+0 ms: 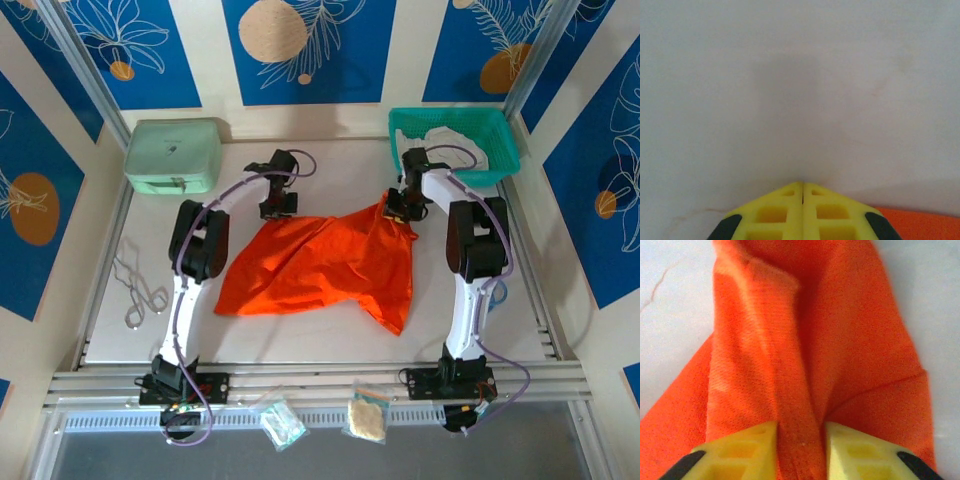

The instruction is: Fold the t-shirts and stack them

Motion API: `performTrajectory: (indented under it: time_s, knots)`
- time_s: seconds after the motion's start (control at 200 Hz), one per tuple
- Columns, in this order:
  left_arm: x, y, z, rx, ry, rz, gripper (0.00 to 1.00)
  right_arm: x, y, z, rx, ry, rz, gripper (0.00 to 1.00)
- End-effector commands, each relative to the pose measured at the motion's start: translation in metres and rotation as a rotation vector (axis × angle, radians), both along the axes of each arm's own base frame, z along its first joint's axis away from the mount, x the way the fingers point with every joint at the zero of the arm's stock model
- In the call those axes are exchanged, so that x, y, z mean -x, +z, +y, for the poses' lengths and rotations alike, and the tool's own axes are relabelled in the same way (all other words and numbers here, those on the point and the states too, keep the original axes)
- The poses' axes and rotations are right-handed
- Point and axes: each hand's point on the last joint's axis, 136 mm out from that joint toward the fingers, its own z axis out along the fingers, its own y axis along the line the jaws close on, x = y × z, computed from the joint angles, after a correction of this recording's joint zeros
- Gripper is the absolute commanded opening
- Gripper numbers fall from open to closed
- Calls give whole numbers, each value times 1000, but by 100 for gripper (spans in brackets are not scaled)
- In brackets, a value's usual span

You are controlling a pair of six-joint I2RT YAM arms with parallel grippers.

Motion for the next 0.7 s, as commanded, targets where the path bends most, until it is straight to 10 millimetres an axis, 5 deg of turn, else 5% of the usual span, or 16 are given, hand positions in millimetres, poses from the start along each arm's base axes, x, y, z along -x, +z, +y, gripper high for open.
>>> performTrajectory:
  time_s: [0.0,0.375,0.535,0.695]
  knots:
    - [28,4,-5,-22,-25,39,0,-3,16,7,-13,0,-19,0]
    - [24,171,68,-144,127,-358,0,28,106,-4,22,-27,-211,0]
    - [41,195,94,-189,176,-417,0,58,105,-2,-14,-35,-208,0]
    - [63,192,124,-251,238,-426,0,89,92,-8,-11,-56,-178,0]
